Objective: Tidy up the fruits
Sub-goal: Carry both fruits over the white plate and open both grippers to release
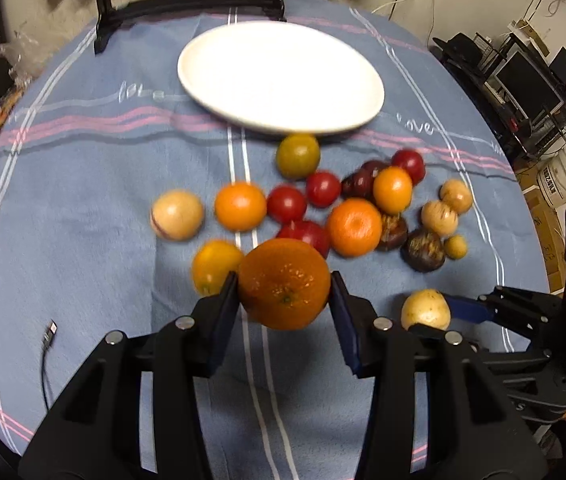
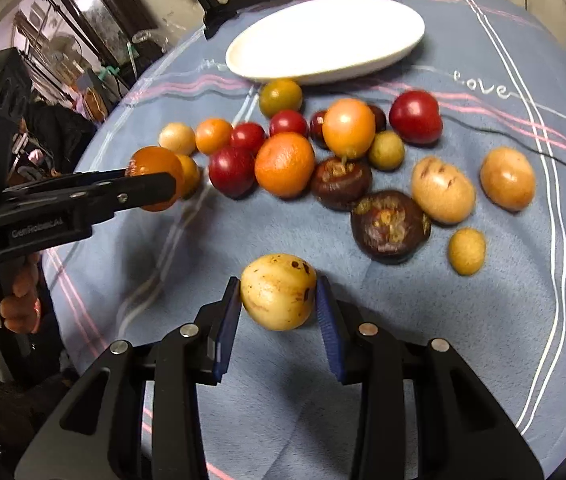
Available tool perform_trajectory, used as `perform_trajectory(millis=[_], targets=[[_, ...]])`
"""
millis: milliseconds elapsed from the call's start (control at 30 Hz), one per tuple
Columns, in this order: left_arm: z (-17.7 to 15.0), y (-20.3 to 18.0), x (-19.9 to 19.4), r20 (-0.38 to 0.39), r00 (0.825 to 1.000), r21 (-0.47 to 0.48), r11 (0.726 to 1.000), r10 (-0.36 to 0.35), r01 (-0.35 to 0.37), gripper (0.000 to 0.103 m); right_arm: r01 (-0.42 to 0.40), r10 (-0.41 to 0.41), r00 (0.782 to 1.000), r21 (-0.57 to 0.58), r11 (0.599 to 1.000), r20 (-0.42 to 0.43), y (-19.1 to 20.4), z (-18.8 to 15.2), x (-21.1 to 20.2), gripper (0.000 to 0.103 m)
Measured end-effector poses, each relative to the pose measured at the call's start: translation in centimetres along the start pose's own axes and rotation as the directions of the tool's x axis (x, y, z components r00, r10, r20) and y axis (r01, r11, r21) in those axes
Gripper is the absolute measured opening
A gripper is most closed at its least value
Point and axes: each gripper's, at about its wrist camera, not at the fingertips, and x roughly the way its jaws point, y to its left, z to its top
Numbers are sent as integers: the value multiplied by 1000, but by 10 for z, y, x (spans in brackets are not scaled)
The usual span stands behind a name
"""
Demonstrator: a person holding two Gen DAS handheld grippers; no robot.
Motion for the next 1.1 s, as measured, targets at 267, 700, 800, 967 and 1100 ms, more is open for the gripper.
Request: perform_trajectory(millis=[267,700,800,967,1100], targets=[[53,-11,-19,98,994,49,997,50,-55,46,-34,36,988,-17,999,150,3,54,-46,38],[144,-14,5,157,980,60,989,123,-134,46,4,4,962,-30,1000,271,-23,168,-57,38],[162,-9,31,124,979,44,985,161,-167,46,12,-6,968,-21,1000,252,-28,187,-37,38],[187,3,79,42,978,31,978,204,-205,46,44,-40,980,-17,999,195,-37,217,5,38],[196,13,104,-1,976,8,976,217,-217,46,79,-77,985,-8,997,153,-49,235,36,38]])
